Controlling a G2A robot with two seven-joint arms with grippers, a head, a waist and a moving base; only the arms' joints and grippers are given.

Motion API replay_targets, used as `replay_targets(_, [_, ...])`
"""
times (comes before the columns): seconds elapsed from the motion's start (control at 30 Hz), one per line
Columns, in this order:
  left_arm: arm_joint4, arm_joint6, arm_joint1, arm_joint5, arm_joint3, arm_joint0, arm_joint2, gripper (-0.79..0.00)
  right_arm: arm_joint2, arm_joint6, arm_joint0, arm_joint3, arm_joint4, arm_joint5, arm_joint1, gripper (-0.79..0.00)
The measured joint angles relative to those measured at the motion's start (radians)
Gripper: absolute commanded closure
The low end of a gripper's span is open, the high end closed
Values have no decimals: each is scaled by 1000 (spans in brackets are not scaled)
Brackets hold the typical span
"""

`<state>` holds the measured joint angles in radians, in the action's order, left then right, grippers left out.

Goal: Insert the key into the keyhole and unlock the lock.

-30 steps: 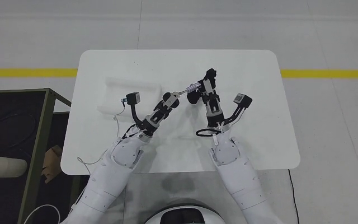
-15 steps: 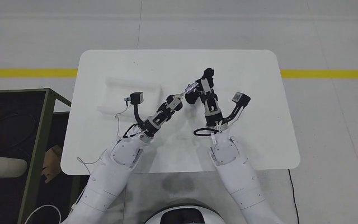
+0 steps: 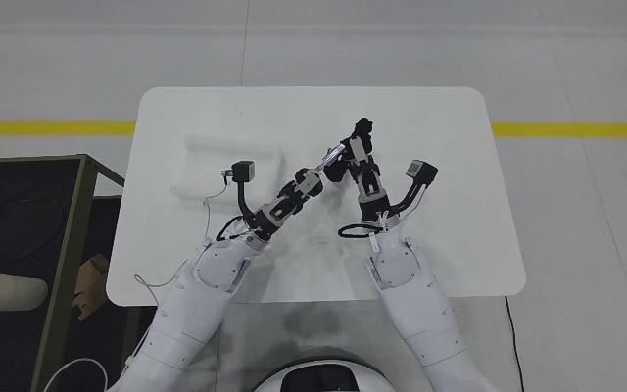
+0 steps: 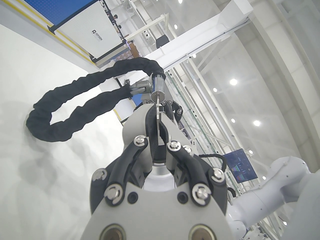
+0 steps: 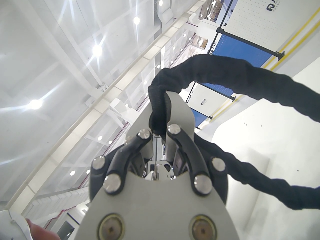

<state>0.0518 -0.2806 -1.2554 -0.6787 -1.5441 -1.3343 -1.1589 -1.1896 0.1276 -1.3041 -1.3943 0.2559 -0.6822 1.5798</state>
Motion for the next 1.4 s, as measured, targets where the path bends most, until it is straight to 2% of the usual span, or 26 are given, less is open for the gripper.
replay_targets(0.1, [15, 10, 1, -4, -13, -5, -8, 0, 0, 0, -1, -1, 0, 0, 0, 0])
replay_targets(0.17, [90, 50, 2, -24, -45, -19, -26, 0, -2, -1, -14, -17, -1, 13, -1, 0])
replay_targets(0.3, [387, 213, -5, -44, -87, -46, -50, 0, -11, -9, -33, -51, 3, 39, -4, 0])
replay_targets(0.47, [702, 431, -17, -2, -84, -55, -38, 0, -10, -10, -37, -57, 10, 45, -5, 0])
replay_targets(0.7, [1091, 700, -26, 96, -44, -39, -4, 0, -6, 2, -39, -56, 34, 45, -6, 0])
replay_targets(1.0, [1470, 1001, -31, 310, 19, -15, 27, 0, -14, 19, -39, -57, 65, 55, -8, 0])
replay_targets(1.3, [1716, 1124, -33, 506, 71, 17, 51, 0, -25, 31, -40, -56, 97, 67, -11, 0])
replay_targets(1.4, [1695, 1126, -40, 501, 94, 19, 63, 0, -31, 36, -41, -53, 111, 80, -12, 0])
